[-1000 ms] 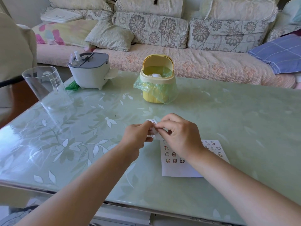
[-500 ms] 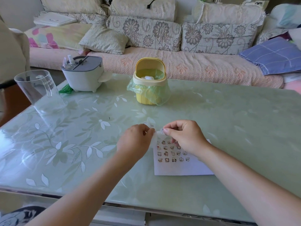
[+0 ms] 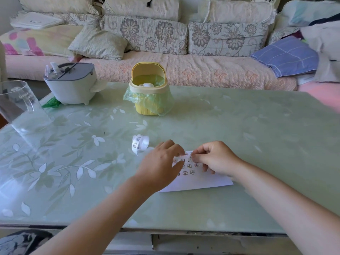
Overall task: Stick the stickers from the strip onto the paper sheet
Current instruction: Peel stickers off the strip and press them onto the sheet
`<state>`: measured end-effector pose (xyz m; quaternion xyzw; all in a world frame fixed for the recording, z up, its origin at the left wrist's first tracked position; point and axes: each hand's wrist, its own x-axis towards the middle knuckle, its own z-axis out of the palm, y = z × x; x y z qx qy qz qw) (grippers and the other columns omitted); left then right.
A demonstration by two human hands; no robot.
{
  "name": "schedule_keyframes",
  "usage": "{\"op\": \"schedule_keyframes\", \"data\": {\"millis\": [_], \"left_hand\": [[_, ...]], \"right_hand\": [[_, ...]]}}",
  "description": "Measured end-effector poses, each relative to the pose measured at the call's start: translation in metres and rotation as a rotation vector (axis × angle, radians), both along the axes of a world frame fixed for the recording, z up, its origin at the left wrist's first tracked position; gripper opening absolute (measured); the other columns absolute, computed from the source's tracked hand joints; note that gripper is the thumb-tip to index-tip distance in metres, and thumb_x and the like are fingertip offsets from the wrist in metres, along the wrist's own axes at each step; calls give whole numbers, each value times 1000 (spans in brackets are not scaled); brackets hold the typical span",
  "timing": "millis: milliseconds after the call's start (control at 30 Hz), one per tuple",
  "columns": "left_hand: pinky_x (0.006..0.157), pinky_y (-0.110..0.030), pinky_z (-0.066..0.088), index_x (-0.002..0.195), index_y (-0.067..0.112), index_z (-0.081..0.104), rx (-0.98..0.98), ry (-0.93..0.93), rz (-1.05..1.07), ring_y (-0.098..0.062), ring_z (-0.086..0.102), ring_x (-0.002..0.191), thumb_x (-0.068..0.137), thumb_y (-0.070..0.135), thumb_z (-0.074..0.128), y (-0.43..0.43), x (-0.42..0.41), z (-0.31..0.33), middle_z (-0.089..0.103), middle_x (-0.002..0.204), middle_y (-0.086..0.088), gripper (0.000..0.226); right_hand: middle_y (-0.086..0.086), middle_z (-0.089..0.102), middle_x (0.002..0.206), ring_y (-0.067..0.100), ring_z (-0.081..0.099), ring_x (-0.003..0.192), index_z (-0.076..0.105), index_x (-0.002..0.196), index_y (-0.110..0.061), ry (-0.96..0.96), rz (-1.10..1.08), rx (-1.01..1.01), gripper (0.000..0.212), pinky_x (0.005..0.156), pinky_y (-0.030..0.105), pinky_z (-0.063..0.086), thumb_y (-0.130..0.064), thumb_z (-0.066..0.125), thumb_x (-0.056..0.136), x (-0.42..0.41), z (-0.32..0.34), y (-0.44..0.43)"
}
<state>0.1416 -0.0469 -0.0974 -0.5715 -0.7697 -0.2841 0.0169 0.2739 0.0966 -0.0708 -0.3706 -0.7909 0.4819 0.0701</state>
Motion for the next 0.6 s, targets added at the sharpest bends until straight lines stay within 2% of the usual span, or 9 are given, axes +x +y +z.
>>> {"op": "schedule_keyframes", "data": {"millis": [100,167,300,433,600], "left_hand": [[71,-29,45,110,28,65,-66,1,-87,-12,53,99,89,34,64,7,7,-10,57,106,11,22],[72,-27,43,113,28,66,-97,66,-131,-14,53,101,89,39,63,9,7,-17,58,110,10,27],[86,-32,47,119,28,65,-152,90,-161,-14,51,108,86,50,62,12,5,-25,58,118,12,40],[89,-30,45,121,29,64,-158,102,-166,-12,48,111,86,51,61,13,4,-26,57,120,13,42],[90,-33,46,119,29,65,-156,102,-169,-13,49,110,85,51,61,12,4,-27,58,119,12,41]], "right_hand": [[-5,67,69,9,52,48,76,81,-17,-64,15,20,6,43,15,39,-15,74,86,9,-3,6],[-6,69,71,12,53,52,77,80,-19,-110,42,24,7,49,19,43,-16,74,85,14,-5,10],[9,75,85,16,56,60,78,81,-20,-151,65,25,4,60,28,50,-17,76,83,17,-10,15],[0,71,76,14,54,57,79,79,-21,-169,74,43,4,57,24,48,-18,78,81,16,-12,16],[-17,63,56,-4,47,40,79,76,-23,-190,86,100,6,48,13,38,-18,77,79,14,-12,16]]}}
